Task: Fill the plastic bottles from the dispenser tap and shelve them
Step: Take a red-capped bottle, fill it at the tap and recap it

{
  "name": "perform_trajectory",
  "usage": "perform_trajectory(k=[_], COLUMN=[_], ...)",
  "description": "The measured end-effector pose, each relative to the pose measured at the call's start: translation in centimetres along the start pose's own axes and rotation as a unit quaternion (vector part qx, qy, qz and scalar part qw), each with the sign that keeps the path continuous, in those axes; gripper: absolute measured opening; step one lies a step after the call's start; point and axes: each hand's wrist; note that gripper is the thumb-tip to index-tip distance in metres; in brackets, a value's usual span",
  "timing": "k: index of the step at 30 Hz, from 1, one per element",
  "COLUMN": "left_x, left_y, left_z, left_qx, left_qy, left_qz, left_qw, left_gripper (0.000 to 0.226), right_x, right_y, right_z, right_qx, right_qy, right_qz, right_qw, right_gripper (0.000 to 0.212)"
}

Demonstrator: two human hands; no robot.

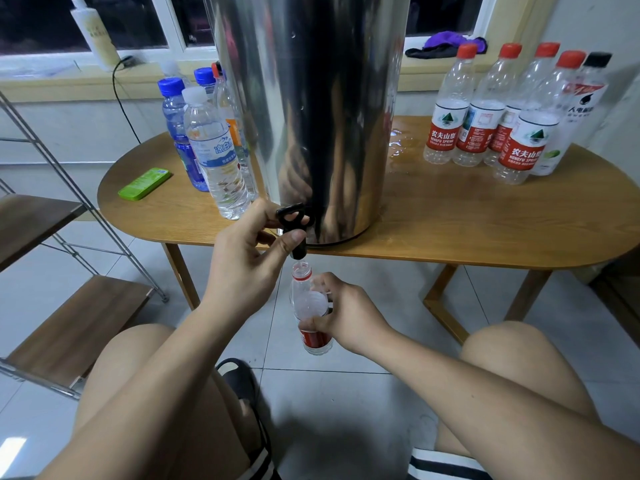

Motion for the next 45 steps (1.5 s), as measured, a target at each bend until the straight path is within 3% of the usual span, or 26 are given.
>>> perform_trajectory(k=[18,45], left_x=[-0.34,-0.16], left_y=[-0.05,-0.01], left_z=[-0.05,-0.16], left_qx=[-0.004,-0.004], left_qy=[0.004,0.003], left_qz=[-0.012,-0.012], left_qw=[1.000,1.000], left_gripper=[0.024,0.014], right_x=[-0.16,-0.63], right_y=[-0.12,-0.34], right_z=[-0.06,0.09], right_qx=[-0.001,-0.004], right_qy=[0.001,0.011], right_qz=[-0.001,-0.008], right_qw=[1.000,1.000], right_gripper=[0.087,0.083])
Point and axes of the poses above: each hand's wrist, its own z-axis towards the middle knuckle, its own y-axis out of the back of the hand, x = y × z, and after that the axes turned 15 degrees about -x, right-handed
